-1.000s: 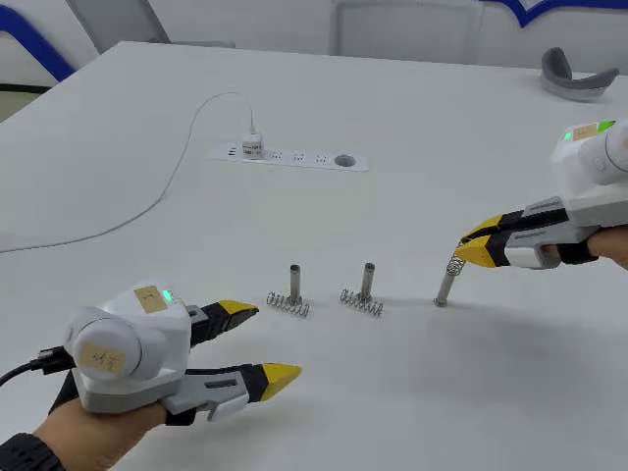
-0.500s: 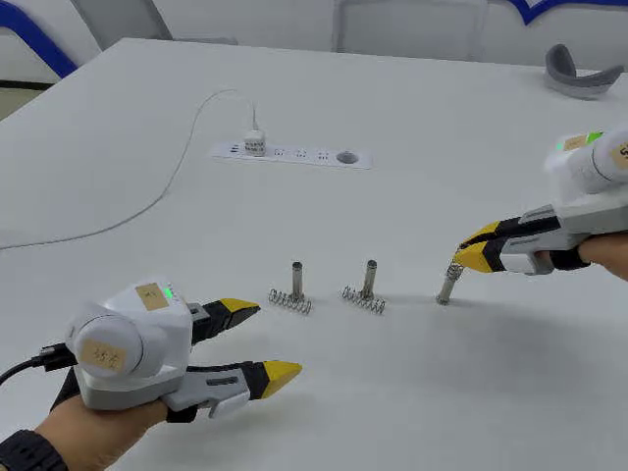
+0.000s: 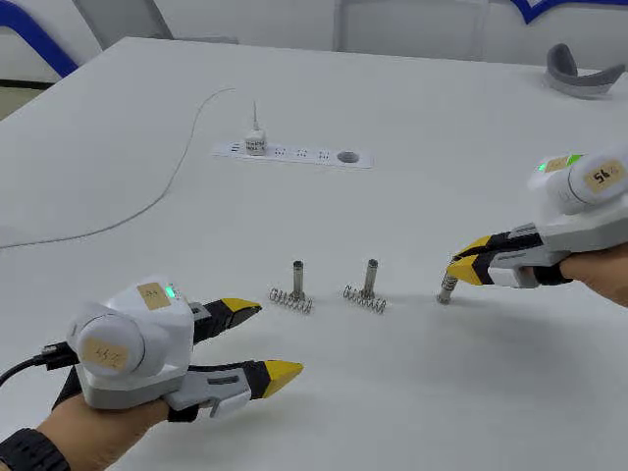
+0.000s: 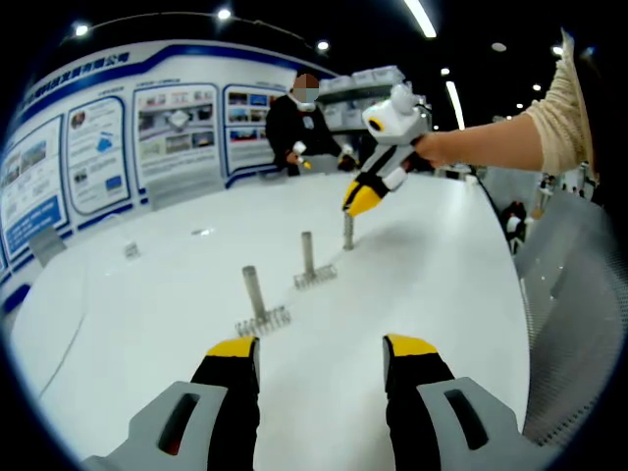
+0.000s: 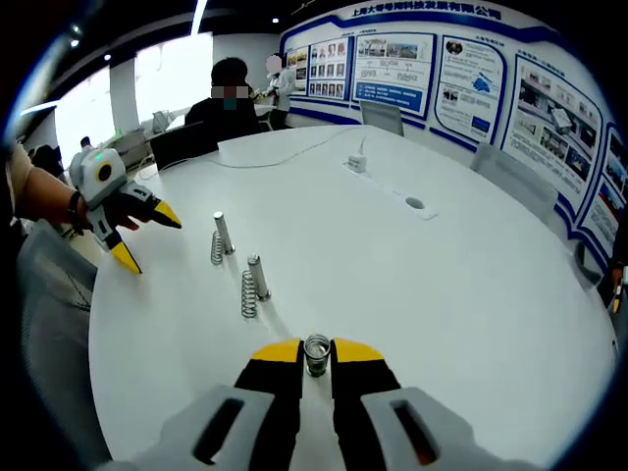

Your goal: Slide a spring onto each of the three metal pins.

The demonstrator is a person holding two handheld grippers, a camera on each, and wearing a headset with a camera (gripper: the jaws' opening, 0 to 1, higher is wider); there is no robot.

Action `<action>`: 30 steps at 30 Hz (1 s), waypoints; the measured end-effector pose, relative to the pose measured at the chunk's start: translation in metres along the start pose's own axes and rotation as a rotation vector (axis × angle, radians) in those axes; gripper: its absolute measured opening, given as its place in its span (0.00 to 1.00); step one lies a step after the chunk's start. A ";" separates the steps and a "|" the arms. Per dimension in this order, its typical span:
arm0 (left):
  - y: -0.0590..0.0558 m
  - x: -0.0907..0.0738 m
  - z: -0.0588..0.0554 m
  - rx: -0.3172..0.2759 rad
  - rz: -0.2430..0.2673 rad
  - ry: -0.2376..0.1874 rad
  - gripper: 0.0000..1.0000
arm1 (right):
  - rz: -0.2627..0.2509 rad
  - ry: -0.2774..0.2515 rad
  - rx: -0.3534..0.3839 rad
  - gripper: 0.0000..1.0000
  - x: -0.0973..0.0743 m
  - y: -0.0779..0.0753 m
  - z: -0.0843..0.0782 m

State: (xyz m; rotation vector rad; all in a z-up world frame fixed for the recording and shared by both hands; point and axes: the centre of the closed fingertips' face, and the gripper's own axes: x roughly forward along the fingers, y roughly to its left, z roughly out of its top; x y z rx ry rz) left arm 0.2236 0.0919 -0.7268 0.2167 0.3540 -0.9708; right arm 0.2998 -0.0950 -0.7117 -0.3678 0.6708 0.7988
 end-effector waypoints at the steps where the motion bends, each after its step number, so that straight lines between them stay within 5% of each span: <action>1: 0.000 0.000 0.000 0.000 0.000 0.000 0.51 | -0.001 0.001 0.002 0.12 0.001 0.000 -0.001; 30: -0.001 -0.001 0.000 0.000 0.002 -0.001 0.51 | -0.015 0.030 0.015 0.14 0.007 0.001 -0.016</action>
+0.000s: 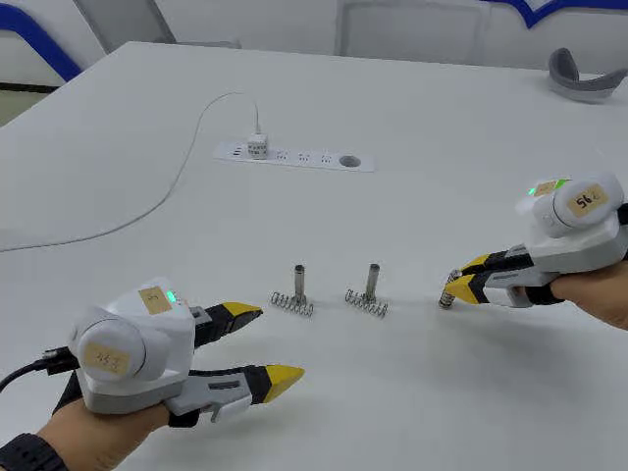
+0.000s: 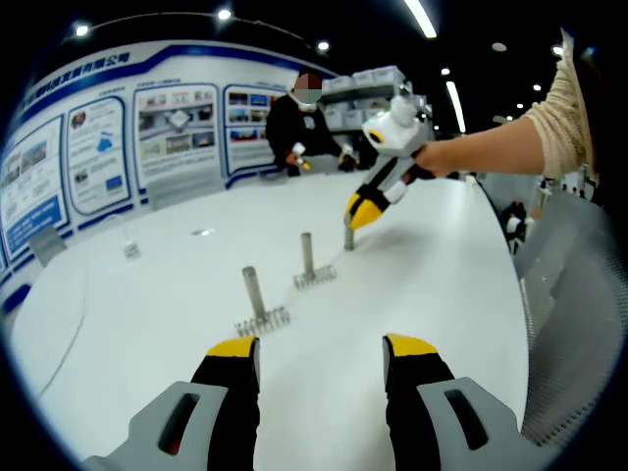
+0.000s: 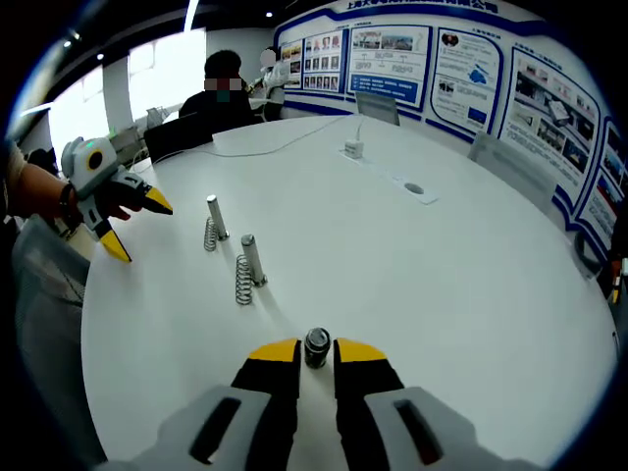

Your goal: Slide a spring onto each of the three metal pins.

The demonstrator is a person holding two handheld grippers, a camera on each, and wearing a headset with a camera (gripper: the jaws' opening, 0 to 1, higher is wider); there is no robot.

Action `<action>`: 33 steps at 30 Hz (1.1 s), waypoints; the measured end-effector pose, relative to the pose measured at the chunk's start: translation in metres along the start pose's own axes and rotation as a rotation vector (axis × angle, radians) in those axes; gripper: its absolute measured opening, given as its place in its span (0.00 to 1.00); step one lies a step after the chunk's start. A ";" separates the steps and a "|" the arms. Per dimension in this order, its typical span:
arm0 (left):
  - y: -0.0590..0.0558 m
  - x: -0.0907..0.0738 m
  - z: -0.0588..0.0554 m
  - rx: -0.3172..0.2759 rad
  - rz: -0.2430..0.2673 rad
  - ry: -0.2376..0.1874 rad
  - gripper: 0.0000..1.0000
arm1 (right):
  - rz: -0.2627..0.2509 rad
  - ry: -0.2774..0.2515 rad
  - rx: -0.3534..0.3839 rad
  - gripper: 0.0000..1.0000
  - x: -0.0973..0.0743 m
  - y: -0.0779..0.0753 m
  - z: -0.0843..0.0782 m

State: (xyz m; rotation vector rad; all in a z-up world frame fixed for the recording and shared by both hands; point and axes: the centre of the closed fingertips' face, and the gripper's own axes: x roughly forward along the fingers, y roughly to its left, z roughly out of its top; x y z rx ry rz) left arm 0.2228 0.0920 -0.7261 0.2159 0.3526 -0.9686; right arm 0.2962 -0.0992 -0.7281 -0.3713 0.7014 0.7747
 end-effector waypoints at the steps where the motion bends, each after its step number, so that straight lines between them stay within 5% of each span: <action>1: 0.000 0.000 0.000 0.001 0.000 0.000 0.51 | -0.001 0.000 -0.001 0.15 0.000 0.000 0.000; 23: 0.000 0.000 0.002 0.000 0.005 -0.006 0.52 | -0.015 -0.006 0.018 0.16 -0.014 0.007 -0.013; 33: 0.000 -0.001 0.002 0.001 0.005 -0.009 0.51 | 0.002 -0.017 0.015 0.16 -0.013 0.023 -0.011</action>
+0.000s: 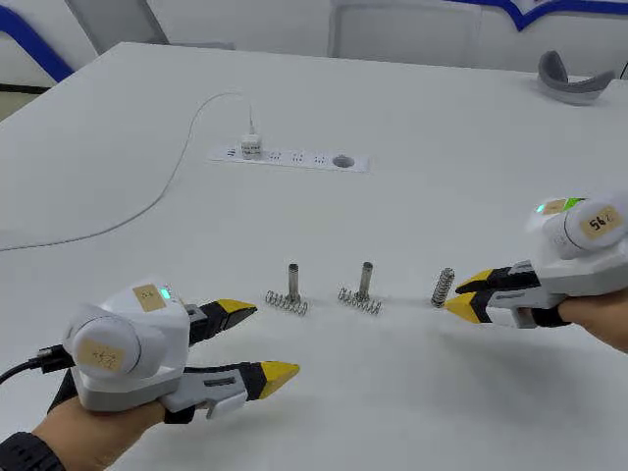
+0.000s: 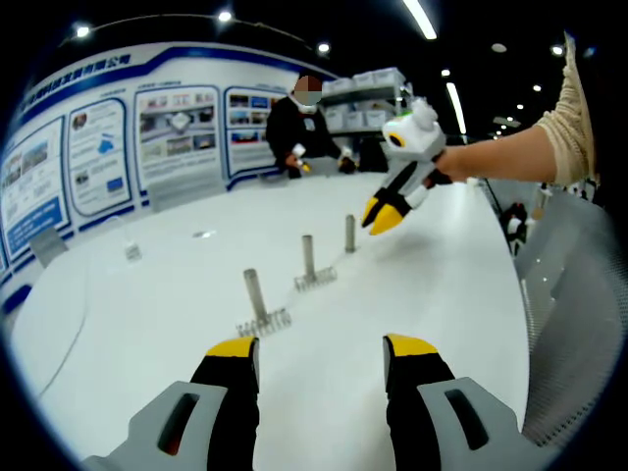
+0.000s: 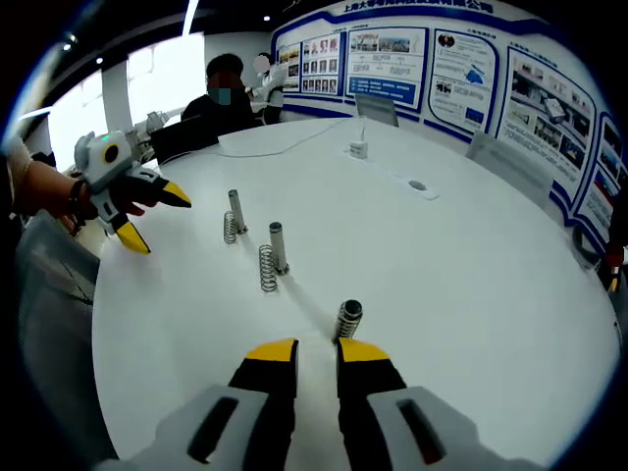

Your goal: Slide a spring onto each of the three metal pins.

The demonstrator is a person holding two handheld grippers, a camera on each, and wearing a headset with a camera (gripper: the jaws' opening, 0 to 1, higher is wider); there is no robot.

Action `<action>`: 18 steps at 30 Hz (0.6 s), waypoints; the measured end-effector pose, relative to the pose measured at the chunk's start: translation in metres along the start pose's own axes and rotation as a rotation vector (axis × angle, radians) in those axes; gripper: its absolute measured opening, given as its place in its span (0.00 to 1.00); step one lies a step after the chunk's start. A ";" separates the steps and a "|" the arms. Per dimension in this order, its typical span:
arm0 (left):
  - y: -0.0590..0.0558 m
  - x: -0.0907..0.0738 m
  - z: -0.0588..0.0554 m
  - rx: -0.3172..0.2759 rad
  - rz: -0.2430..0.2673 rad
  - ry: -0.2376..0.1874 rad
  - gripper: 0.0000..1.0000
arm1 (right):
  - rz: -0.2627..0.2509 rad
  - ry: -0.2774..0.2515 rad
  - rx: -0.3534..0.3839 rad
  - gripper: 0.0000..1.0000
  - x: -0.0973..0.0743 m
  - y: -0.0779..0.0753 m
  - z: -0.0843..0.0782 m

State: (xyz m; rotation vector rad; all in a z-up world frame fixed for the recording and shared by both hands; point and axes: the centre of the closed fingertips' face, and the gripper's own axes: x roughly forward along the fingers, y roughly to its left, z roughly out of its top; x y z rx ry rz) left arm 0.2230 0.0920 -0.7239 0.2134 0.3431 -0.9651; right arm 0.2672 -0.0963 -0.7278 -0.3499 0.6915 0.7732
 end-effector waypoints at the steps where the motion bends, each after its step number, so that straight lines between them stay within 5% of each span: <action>1: 0.000 0.000 0.000 0.000 0.000 0.000 0.52 | 0.002 -0.001 -0.002 0.16 0.001 0.002 0.000; 18: -0.001 0.000 0.001 0.002 0.000 -0.003 0.51 | 0.058 -0.017 -0.040 0.17 0.018 0.026 0.016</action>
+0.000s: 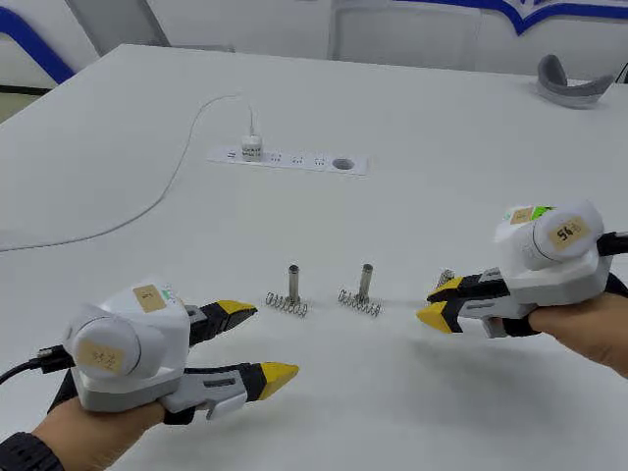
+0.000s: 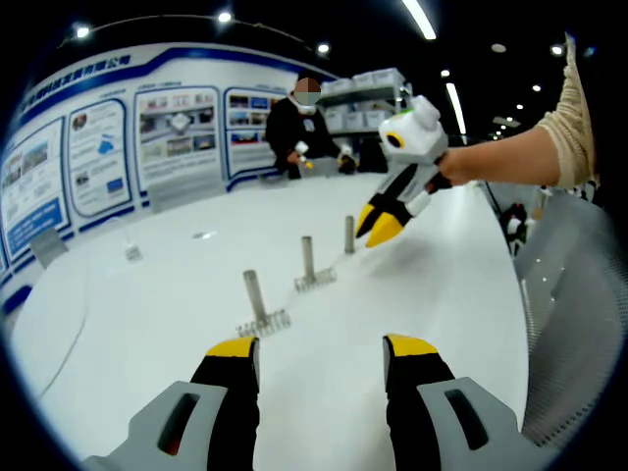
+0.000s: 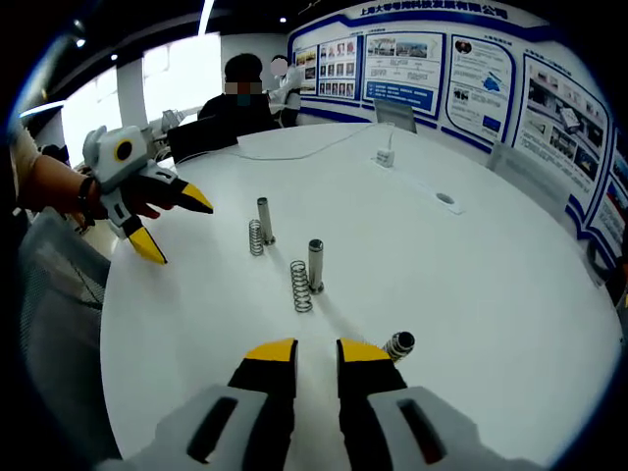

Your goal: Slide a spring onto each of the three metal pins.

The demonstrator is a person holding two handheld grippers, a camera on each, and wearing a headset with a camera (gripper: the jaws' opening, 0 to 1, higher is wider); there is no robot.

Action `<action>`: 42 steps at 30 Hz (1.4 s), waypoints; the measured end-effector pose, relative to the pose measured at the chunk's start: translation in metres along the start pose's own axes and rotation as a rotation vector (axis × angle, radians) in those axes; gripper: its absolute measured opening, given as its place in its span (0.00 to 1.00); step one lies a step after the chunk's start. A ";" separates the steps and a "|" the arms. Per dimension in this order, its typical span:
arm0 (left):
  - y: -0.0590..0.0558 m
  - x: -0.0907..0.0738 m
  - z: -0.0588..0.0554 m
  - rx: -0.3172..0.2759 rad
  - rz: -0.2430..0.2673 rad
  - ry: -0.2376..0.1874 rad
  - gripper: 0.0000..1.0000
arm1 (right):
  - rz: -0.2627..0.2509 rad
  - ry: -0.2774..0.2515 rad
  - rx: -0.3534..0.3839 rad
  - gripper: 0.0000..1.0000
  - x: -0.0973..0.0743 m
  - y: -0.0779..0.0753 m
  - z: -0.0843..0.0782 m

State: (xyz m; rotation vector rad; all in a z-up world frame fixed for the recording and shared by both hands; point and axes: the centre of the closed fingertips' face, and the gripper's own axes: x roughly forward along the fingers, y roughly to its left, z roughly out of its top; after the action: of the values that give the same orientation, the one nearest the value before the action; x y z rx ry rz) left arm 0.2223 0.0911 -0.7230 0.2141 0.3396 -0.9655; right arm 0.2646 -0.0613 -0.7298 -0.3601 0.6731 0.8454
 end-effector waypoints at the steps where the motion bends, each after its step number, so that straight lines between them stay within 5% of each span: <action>1: 0.000 0.000 0.000 0.000 0.000 0.000 0.51 | 0.003 0.000 -0.001 0.17 0.001 0.001 0.001; 42: 0.001 -0.004 -0.003 -0.004 0.007 0.012 0.51 | 0.089 0.052 -0.025 0.18 0.059 0.014 0.012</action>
State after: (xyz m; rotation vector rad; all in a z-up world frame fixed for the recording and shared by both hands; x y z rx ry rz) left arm 0.2210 0.0958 -0.7241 0.2174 0.3520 -0.9570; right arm 0.2861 -0.0125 -0.7609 -0.3780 0.7317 0.9319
